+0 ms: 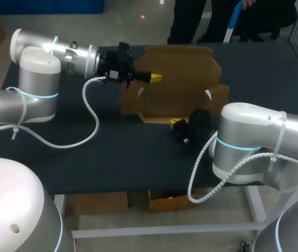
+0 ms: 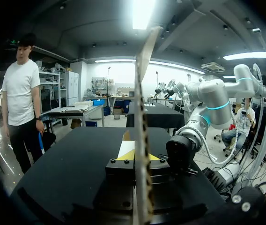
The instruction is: Assemble the packaging by folding the flat box into shape, placing the metal phone stand inside, and closing the box properly
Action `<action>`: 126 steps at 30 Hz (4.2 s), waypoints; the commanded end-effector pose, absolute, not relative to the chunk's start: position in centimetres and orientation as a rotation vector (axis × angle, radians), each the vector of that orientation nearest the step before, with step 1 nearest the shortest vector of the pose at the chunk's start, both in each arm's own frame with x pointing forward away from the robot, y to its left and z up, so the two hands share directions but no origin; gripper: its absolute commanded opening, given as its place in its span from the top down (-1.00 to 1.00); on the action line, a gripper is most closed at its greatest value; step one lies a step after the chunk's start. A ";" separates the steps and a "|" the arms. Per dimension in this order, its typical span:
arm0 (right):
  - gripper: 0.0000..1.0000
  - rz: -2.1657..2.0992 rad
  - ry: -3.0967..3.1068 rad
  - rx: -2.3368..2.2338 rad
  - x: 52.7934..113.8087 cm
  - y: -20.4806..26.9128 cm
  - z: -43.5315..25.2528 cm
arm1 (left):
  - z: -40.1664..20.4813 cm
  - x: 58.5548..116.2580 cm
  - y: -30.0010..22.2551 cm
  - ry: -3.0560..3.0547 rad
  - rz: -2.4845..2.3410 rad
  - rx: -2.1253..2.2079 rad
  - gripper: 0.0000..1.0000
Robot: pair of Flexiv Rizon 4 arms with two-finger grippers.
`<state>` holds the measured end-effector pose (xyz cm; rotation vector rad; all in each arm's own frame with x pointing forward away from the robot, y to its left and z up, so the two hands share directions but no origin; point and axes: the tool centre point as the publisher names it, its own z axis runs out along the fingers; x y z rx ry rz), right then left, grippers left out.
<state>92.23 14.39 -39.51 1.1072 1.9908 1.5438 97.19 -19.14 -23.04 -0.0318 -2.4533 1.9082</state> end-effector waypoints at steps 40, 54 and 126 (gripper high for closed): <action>0.78 1.565 2.111 0.900 83.3 1.3 -34.1 | -23.3 97.1 -19.2 -2.455 1.908 -0.031 1.00; 0.53 1.520 2.177 0.803 83.6 -1.2 -33.5 | -23.3 97.1 -19.2 -2.455 1.908 -0.031 1.00; 0.04 1.625 2.279 0.713 96.4 -4.6 -38.2 | -23.3 97.1 -19.2 -2.455 1.908 -0.031 1.00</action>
